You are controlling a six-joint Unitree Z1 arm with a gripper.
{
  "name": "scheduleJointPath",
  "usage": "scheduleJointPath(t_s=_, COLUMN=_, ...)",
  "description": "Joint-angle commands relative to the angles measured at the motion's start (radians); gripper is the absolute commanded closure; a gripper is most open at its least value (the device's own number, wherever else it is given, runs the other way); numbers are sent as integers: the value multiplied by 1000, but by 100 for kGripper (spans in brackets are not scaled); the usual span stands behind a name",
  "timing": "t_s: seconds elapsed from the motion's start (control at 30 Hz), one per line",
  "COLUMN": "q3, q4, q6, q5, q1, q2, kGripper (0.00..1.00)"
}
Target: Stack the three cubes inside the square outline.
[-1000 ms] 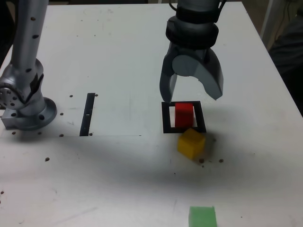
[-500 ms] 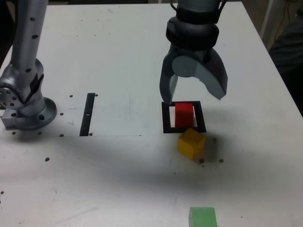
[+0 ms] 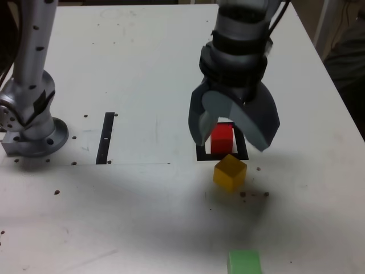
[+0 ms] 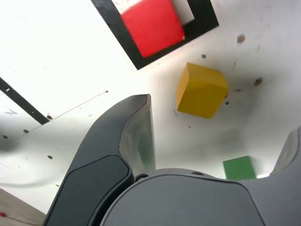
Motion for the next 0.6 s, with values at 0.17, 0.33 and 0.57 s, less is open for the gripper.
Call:
scheduleJointPath(t_s=0.17, q3=17, q4=-19, q6=50, q5=23, q1=-21, q2=23, kGripper=1)
scheduleJointPath(t_s=0.33, q3=34, q4=-41, q6=58, q5=28, q1=-23, q2=39, kGripper=1)
scheduleJointPath(t_s=0.57, q3=65, q4=-74, q6=61, q5=17, q1=-24, q2=60, kGripper=2)
